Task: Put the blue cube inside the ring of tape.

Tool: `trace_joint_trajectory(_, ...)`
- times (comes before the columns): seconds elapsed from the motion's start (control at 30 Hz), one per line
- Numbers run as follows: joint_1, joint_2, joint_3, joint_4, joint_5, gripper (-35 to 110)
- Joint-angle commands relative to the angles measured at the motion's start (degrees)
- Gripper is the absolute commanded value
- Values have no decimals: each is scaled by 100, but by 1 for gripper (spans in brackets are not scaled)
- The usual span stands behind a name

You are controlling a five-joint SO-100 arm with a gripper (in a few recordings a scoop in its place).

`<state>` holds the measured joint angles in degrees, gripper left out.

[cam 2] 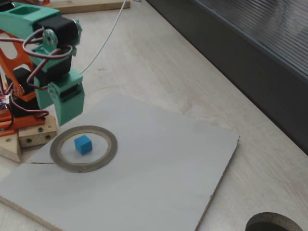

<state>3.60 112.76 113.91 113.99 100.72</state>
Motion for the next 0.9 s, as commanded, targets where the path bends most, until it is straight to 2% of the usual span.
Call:
trace_joint_trajectory(0.0,571,202,352,114,0,45)
trace_joint_trajectory(0.17,1046,211,396,114,-18,38)
trace_joint_trajectory(0.47,1055,1591,404,105,26,1)
trace_joint_trajectory(0.67,1055,1696,448,105,26,-1)
trace_joint_trajectory(0.87,1055,1731,1424,9,35,0)
